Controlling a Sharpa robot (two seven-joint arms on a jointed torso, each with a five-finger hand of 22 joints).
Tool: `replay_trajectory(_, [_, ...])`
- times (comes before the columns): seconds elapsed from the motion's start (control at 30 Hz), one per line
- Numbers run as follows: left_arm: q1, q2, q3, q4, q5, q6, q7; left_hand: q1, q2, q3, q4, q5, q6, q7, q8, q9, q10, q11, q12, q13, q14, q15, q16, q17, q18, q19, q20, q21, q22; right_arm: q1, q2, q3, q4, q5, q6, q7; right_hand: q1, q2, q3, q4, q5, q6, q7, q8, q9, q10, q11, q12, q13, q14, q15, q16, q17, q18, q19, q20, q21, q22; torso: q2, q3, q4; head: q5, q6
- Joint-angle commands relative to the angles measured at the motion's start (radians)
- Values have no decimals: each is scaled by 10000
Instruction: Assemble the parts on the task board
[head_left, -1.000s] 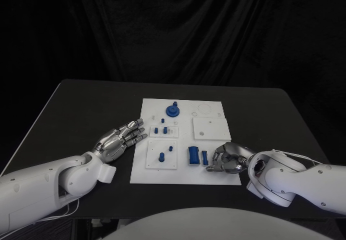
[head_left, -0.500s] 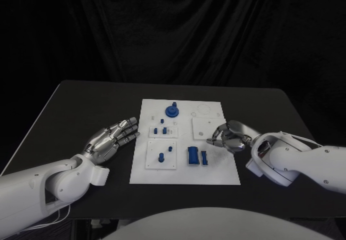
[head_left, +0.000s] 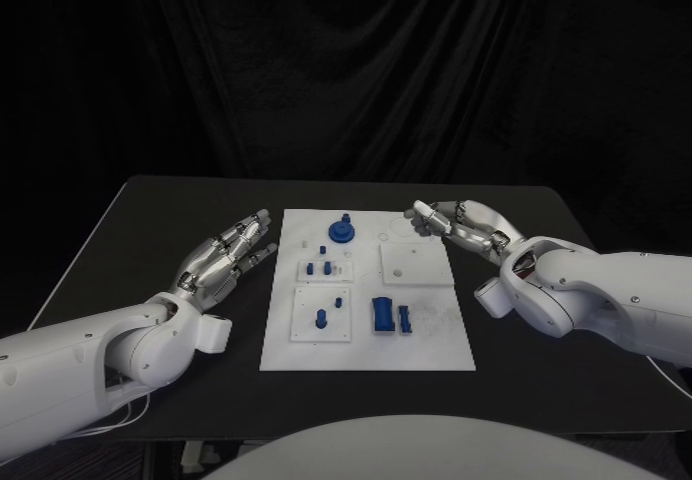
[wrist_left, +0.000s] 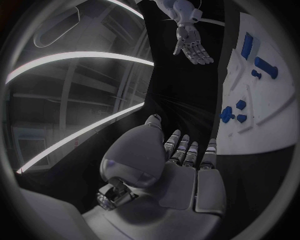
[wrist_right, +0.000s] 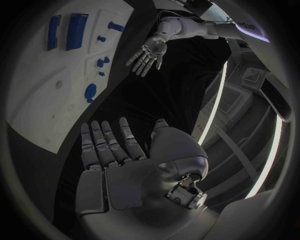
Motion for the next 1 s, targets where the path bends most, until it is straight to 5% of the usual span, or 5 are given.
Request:
replay_trajectory(0.03, [27,79,9,-122,-1016,-245,1048,-132,12,-116,2,-268,-152,-109,-41,-14,0,-114,-185,-17,-2,120,-67,-10,59,-22,70,-39,-31,-95,42,2,-127,1617,844,1545,4,136,-306,-5,-101,-764,-297,-502,-532,-901,-267,-514,-778,-1008,-19,-517,-465,-108,-1202,36,-162,-1517,-99,63,-225,176,-1])
replay_trajectory(0.13, [9,81,5,-151,-413,-85,29,-4201,-745,586,-888,-1596,-979,-166,-334,-315,-237,-561,-1101,-343,-15,-710,-500,-94,-511,-348,-794,-301,-1071,-85,52,5,-140,730,300,658,-2667,-697,576,-883,-509,-2004,-759,-959,-1039,-1647,-1057,-1415,-1505,-1907,-860,-1171,-1230,-692,-2457,-840,-401,-2431,-58,40,-128,139,0])
replay_trajectory(0.33, [19,189,120,-147,-387,-451,-53,-5875,-1039,841,-1206,-2177,-1307,-166,-334,-315,-237,-561,-1481,-343,-15,-710,-500,-94,-537,-348,-1110,-301,-1071,-195,249,215,-252,1096,11,787,-6682,-1787,2001,-2922,-1507,-3706,-759,-1803,-1929,-2879,-2645,-3339,-2739,-3327,-2730,-2408,-1230,-692,-2457,-2175,-401,-3689,-71,87,-157,159,183])
replay_trajectory(0.37, [23,228,161,-146,-378,-584,-83,-6207,-1107,912,-1278,-2269,-1370,-166,-334,-315,-237,-561,-1548,-343,-15,-710,-500,-94,-639,-348,-1184,-301,-1071,-235,321,291,-293,1229,-95,834,-7093,-2561,2160,-2922,-1507,-3870,-759,-1803,-1929,-2879,-2645,-3339,-2739,-3327,-2730,-2408,-1230,-692,-2457,-2921,-401,-3689,-76,104,-167,166,250])
replay_trajectory(1.0, [171,1768,1793,-95,-15,-5784,-1254,-10111,-2592,2407,-2142,-3366,-2702,-166,-334,-315,-237,-561,-3011,-343,-15,-710,-500,-94,-1706,-348,-1975,-301,-1071,-1367,2348,2450,-1446,4991,-3072,2167,-8990,-2561,2869,-2922,-1507,-4621,-759,-1803,-1929,-2879,-2645,-3339,-2739,-3327,-2730,-2408,-1230,-692,-2457,-2921,-401,-3689,-236,684,-525,418,2539])
